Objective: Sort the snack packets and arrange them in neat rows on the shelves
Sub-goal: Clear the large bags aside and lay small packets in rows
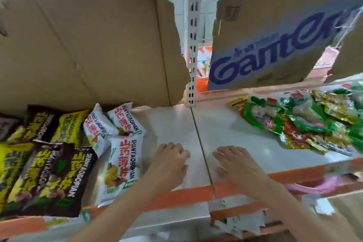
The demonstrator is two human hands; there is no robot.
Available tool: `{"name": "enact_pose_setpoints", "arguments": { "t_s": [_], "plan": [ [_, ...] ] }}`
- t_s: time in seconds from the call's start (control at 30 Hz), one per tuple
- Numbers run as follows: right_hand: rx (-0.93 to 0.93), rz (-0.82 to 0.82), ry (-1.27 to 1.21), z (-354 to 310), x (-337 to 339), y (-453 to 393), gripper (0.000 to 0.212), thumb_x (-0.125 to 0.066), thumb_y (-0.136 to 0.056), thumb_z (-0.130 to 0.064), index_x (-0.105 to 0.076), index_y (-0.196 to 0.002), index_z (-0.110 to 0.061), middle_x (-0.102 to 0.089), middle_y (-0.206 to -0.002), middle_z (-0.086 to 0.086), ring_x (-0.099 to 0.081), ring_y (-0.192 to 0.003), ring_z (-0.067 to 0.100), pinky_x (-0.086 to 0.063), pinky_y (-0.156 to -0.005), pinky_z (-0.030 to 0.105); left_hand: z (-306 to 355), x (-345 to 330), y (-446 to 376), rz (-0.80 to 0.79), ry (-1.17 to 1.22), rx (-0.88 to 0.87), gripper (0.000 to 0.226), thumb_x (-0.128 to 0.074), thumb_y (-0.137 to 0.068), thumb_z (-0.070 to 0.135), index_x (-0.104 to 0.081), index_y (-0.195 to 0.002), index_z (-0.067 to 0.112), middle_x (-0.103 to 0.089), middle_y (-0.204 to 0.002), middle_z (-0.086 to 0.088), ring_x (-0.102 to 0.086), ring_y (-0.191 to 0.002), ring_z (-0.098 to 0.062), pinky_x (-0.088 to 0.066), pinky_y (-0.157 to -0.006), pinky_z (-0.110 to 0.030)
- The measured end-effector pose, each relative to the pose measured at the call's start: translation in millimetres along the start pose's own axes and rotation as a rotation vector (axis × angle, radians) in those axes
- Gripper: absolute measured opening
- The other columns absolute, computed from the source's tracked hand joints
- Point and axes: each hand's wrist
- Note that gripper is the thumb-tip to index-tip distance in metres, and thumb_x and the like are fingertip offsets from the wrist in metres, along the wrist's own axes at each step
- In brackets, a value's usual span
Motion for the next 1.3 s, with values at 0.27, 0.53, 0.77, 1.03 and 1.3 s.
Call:
{"name": "enact_pose_setpoints", "arguments": {
  "t_s": [0.27,0.53,0.77,1.03,1.3],
  "plan": [
    [-0.23,-0.022,-0.072,83,12,52,0.043,-0.038,-0.085,-0.042,-0.067,-0.108,-0.021,-0.062,-0.117,0.002,-0.057,-0.108,0.018,-0.049,-0.085,0.034,75,9,-73,-0.02,0.074,-0.094,0.038,-0.041,-0.095,0.036,-0.043,-0.132,0.026,-0.043,-0.132,0.004,-0.039,-0.122,-0.018,-0.029,-0.103,-0.031],
    [-0.391,0.105,-0.144,213,4,94,0.04,-0.042,-0.087,-0.04,-0.067,-0.1,-0.011,-0.064,-0.103,0.006,-0.064,-0.093,0.029,-0.054,-0.071,0.041,149,-1,-167,0.062,0.304,0.007,0.038,-0.05,-0.092,0.03,-0.048,-0.128,0.02,-0.045,-0.131,-0.003,-0.04,-0.126,-0.023,-0.033,-0.101,-0.031],
    [-0.493,0.188,-0.352,296,3,71,0.049,-0.051,-0.093,-0.039,-0.047,-0.129,-0.005,-0.048,-0.126,0.012,-0.043,-0.118,0.028,-0.035,-0.096,0.033,167,-2,-242,0.199,0.14,0.274,0.064,-0.027,-0.085,0.058,-0.061,-0.114,0.012,-0.056,-0.119,-0.018,-0.043,-0.117,-0.036,-0.034,-0.099,-0.044],
    [-0.774,0.006,-0.512,329,-11,16,0.091,-0.061,-0.078,-0.059,-0.021,-0.142,-0.007,-0.025,-0.146,0.014,-0.02,-0.137,0.03,-0.028,-0.106,0.045,193,-23,-275,0.02,0.365,0.591,0.072,-0.045,-0.077,0.071,-0.043,-0.122,0.015,-0.047,-0.124,-0.011,-0.043,-0.12,-0.032,-0.036,-0.097,-0.046],
    [-0.813,0.12,-0.501,318,-15,8,0.065,-0.069,-0.078,-0.044,-0.038,-0.119,-0.004,-0.03,-0.129,0.018,-0.028,-0.123,0.034,-0.03,-0.101,0.04,189,-12,-284,0.199,0.598,0.686,0.087,-0.082,-0.063,0.038,-0.035,-0.127,0.002,-0.047,-0.118,-0.015,-0.049,-0.108,-0.031,-0.044,-0.088,-0.036]
  ]
}}
Point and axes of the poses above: each hand's wrist, its own y-axis away from the middle knuckle, its own x-axis out of the back of the hand, z = x × y
